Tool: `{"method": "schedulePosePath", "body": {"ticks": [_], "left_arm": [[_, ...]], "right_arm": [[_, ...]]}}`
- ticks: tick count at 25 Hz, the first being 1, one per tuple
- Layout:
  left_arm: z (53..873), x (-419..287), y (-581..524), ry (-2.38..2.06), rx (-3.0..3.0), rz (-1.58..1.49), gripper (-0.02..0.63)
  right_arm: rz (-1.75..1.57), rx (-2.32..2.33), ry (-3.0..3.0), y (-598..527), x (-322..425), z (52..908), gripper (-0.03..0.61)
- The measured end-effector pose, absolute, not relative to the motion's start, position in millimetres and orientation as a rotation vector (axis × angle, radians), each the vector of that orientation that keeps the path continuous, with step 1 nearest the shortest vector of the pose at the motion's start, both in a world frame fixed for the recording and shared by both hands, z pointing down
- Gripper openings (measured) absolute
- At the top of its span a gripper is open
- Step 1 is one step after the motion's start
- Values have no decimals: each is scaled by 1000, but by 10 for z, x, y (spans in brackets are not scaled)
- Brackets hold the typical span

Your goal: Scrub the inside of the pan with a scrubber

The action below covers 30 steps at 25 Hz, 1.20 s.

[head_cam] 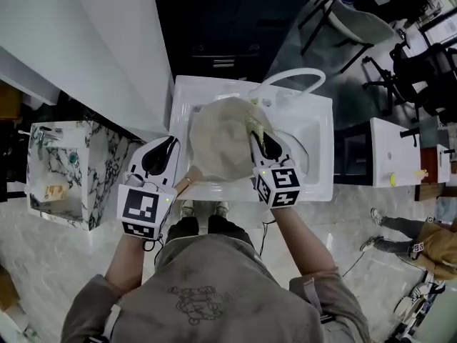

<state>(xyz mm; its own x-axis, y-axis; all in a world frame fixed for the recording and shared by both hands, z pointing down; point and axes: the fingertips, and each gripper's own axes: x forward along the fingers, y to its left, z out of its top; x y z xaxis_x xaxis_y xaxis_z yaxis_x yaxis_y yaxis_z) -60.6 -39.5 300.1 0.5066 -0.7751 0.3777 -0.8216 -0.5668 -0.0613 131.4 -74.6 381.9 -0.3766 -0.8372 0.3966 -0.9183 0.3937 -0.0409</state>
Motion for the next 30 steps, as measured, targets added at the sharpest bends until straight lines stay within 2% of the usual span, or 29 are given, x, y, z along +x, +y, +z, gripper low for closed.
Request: {"method": "schedulePosePath", "body": {"ticks": [7,14,30], "left_arm": [[3188,-570,-452,-1450,2560,610,32],[3471,-618,-526,-1429,2515,647,32],[4107,-612,-510,-1238,2480,769,32]], "right_arm": [[411,1421,-2286,-1092,1257,4503,72],[360,1507,-2145,-1453,1315,5052,72],[409,1510,-2023,-1833,1126,5737,72]]}}
